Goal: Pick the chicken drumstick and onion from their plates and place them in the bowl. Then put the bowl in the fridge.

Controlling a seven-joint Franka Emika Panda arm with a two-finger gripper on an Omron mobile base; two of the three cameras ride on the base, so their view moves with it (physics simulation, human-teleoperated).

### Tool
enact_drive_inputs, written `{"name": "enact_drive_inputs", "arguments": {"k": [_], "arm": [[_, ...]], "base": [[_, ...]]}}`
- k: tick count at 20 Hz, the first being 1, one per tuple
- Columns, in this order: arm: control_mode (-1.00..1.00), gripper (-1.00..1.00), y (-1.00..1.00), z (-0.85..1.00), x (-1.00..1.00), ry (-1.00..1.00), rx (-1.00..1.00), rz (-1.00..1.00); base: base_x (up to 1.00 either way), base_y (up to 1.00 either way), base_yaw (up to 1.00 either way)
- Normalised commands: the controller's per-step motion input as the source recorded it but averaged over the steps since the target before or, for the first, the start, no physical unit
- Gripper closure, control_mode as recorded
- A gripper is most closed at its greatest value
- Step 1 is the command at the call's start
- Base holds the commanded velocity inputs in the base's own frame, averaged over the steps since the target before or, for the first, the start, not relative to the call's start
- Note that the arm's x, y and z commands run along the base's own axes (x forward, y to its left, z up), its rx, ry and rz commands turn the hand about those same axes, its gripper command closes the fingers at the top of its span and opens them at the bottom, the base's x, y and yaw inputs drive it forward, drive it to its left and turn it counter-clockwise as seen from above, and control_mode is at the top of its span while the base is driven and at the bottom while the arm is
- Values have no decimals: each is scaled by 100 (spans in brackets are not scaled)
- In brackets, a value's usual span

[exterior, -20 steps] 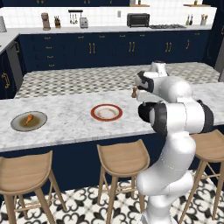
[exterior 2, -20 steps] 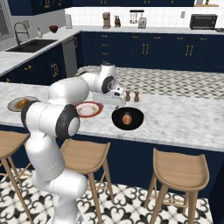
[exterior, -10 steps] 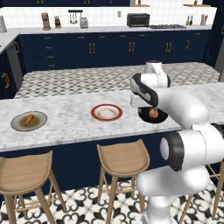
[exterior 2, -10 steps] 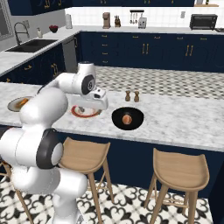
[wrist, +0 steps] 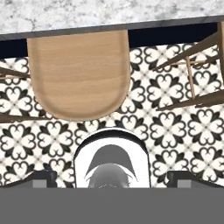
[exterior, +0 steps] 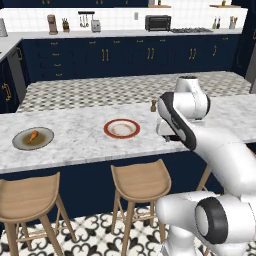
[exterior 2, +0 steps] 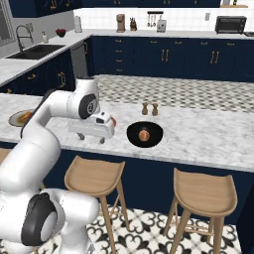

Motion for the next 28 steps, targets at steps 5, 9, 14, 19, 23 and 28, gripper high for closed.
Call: {"name": "enact_drive_inputs", "arguments": {"k": [5,9,14,19,23,28], "arm": [[-100,-100,9,-1,-29,0,0,3],[-100,-100,0,0,0,0,0,0],[100,-100,6,0,0,0,0,0],[100,-100,0,0,0,0,0,0],[100,-100,0,0,0,0,0,0],[100,-100,0,0,0,0,0,0]], "base": [[0,0,0],[0,0,0],[0,25,0],[0,95,0],[0,100,-1],[4,98,-4]]}}
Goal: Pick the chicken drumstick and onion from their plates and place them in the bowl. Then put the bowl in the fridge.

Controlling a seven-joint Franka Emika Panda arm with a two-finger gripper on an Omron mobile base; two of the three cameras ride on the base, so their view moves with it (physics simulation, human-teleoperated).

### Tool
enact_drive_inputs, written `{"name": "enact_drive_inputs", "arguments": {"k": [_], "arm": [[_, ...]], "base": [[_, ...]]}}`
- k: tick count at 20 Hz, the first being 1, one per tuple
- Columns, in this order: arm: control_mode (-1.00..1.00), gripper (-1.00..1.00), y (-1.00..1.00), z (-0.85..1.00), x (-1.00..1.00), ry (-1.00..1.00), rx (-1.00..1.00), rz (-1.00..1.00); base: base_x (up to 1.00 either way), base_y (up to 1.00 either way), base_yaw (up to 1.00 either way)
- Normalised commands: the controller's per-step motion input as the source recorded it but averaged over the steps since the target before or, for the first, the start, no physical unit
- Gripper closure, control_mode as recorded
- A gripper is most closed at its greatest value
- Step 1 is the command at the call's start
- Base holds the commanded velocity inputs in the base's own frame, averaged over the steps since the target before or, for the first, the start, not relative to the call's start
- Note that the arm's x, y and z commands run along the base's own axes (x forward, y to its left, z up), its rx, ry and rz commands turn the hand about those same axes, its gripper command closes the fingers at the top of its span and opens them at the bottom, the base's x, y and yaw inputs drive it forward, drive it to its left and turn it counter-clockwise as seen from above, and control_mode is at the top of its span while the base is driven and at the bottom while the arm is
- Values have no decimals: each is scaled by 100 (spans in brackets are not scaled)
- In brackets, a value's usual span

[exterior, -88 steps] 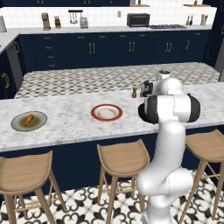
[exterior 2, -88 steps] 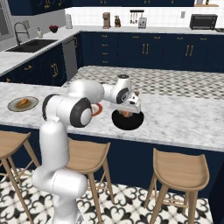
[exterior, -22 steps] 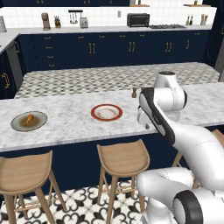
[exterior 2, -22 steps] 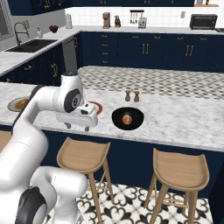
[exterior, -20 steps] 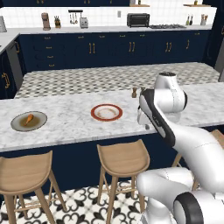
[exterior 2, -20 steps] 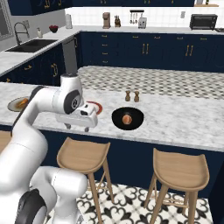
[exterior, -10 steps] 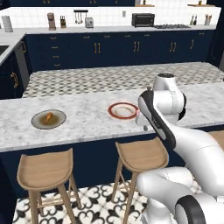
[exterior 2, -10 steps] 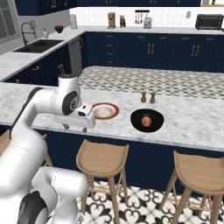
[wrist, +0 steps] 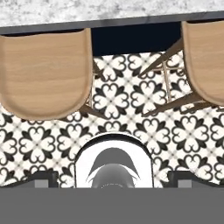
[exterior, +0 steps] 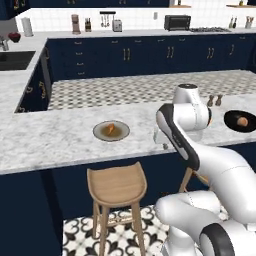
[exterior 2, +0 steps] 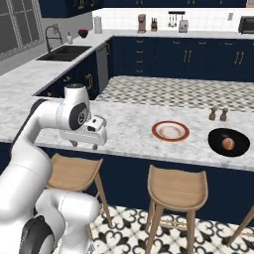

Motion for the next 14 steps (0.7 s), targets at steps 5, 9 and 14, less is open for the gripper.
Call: {"name": "enact_drive_inputs", "arguments": {"k": [5,9,14], "arm": [[100,-100,0,0,0,0,0,0],[100,-100,0,0,0,0,0,0],[100,-100,0,0,0,0,0,0]], "base": [[13,70,-6],[46,38,0],[65,26,0]]}}
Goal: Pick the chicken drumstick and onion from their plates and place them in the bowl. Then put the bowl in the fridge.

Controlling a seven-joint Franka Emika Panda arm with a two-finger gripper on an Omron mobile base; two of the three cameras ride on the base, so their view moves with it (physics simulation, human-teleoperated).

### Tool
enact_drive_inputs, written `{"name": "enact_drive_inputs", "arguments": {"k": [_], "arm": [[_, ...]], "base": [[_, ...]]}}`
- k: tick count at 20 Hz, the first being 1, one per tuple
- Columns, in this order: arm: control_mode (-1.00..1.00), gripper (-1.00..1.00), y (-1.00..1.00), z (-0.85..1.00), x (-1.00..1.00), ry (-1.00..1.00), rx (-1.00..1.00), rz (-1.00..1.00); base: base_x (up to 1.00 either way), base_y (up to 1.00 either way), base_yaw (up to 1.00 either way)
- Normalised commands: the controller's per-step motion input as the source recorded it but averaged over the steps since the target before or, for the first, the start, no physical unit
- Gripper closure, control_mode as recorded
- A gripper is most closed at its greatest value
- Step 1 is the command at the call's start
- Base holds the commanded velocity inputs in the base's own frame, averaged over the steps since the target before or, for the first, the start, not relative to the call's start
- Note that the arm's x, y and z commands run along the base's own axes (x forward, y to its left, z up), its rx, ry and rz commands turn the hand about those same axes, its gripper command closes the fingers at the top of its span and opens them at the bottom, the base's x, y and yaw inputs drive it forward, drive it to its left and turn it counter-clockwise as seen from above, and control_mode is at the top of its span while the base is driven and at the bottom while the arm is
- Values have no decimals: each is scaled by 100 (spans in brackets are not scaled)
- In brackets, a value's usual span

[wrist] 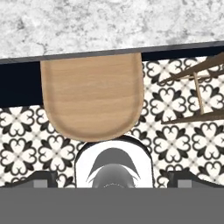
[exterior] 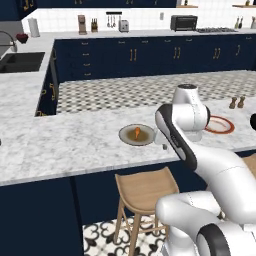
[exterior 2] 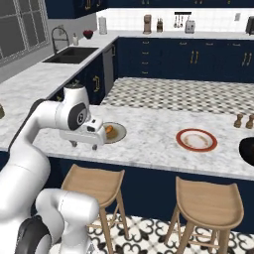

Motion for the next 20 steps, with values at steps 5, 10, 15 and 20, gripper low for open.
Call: {"name": "enact_drive_inputs", "arguments": {"k": [5,10,15,20], "arm": [[100,-100,0,0,0,0,0,0],[-100,-100,12,0,50,0,-1,0],[-100,-100,11,0,100,0,0,0],[-100,-100,4,0,100,0,0,0]], "base": [[63,16,0],[25,6,0],[0,0,0],[0,0,0]]}}
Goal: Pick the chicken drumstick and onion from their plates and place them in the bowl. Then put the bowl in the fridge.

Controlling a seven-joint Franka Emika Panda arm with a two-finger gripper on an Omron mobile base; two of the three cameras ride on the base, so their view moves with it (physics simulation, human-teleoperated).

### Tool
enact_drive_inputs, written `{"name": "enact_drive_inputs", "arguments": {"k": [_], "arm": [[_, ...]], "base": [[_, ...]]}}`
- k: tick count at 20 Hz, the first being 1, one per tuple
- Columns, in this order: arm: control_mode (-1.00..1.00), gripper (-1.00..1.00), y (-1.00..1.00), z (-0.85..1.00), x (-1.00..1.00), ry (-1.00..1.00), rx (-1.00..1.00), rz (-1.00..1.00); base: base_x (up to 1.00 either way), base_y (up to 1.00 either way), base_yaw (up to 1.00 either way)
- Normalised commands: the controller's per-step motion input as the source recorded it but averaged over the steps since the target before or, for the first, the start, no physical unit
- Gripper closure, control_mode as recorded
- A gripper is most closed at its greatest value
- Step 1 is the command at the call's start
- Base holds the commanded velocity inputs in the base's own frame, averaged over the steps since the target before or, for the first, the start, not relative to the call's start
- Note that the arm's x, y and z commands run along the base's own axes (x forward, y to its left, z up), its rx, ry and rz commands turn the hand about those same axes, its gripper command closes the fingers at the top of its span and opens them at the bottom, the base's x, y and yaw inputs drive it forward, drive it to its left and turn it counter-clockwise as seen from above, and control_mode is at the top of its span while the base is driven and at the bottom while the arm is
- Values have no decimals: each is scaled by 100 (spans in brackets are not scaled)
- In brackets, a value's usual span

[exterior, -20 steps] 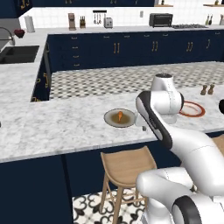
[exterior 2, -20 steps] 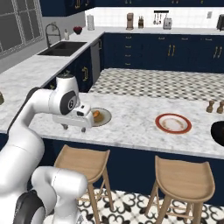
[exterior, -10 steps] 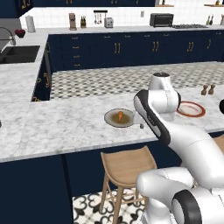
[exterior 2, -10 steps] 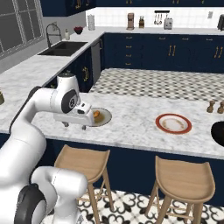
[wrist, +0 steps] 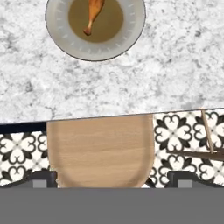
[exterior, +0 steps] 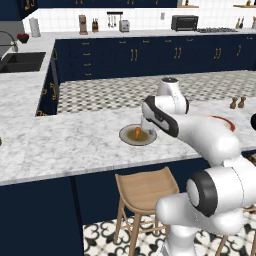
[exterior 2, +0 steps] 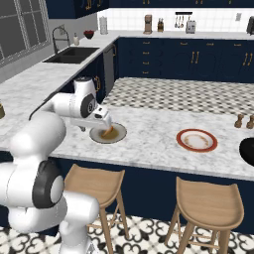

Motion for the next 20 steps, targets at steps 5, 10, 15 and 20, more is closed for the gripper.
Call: {"name": "enact_drive_inputs", "arguments": {"k": [5,10,15,20], "arm": [[-100,-100,1,-20,100,-2,1,0],[-100,-100,0,-40,100,-7,4,0],[-100,-100,9,-50,90,1,1,-1],[-100,-100,10,-19,77,11,-1,-2]], "base": [[0,0,0],[0,0,0],[0,0,0],[0,0,0]]}}
